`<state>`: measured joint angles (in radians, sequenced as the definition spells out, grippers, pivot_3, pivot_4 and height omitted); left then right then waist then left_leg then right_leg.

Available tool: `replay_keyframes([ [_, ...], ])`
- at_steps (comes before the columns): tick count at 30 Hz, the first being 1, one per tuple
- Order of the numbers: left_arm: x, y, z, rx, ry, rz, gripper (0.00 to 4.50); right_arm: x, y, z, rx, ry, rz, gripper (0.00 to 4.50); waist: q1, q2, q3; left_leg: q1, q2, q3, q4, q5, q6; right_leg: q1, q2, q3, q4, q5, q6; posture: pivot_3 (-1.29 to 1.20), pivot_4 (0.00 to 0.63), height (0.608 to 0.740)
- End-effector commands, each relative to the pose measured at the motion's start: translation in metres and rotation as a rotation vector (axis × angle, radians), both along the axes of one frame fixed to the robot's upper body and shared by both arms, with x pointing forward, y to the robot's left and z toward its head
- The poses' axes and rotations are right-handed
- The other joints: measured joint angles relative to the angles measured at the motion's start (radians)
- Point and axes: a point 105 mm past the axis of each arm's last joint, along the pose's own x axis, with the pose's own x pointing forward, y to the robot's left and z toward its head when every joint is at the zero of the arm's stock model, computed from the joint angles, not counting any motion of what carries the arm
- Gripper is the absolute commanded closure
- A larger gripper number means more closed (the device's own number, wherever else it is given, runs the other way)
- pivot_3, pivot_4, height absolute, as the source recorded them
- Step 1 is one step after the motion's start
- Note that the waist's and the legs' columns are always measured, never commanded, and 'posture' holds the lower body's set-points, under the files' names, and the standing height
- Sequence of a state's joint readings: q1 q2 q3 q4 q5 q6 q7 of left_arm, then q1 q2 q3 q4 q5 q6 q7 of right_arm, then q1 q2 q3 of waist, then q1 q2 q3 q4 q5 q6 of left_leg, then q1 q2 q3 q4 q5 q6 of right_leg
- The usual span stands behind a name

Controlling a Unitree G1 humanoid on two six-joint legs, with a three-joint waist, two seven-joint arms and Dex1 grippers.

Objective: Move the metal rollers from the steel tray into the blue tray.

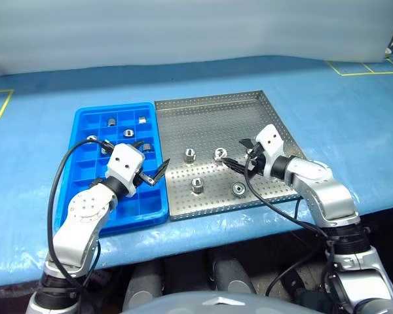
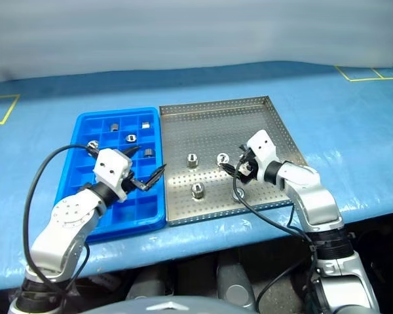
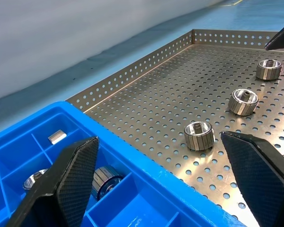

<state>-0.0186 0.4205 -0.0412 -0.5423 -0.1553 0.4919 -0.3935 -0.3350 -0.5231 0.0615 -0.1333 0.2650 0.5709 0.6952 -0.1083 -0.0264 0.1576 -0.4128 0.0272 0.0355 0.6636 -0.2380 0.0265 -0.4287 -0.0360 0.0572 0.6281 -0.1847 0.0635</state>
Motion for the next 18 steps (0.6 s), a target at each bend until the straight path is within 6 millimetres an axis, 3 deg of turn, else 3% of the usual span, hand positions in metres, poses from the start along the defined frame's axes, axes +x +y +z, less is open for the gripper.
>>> replay_keyframes([
  [1, 0.0011, -0.0006, 0.0093, -0.004, -0.046, 0.003, 0.00, -0.0018, 0.0003, 0.0157, 0.004, -0.048, 0.019, 0.04, 0.000, 0.000, 0.000, 0.000, 0.000, 0.000, 0.000, 0.000, 0.000, 0.000, 0.000, 0.000, 0.000, 0.000, 0.000, -0.15, 0.150, 0.740],
  [18, -0.0012, -0.0055, 0.0078, -0.008, -0.040, -0.008, 0.00, -0.0004, 0.0061, 0.0173, -0.009, -0.054, 0.042, 0.04, 0.000, 0.000, 0.000, 0.000, 0.000, 0.000, 0.000, 0.000, 0.000, 0.000, 0.000, 0.000, 0.000, 0.000, 0.000, -0.14, 0.150, 0.740],
])
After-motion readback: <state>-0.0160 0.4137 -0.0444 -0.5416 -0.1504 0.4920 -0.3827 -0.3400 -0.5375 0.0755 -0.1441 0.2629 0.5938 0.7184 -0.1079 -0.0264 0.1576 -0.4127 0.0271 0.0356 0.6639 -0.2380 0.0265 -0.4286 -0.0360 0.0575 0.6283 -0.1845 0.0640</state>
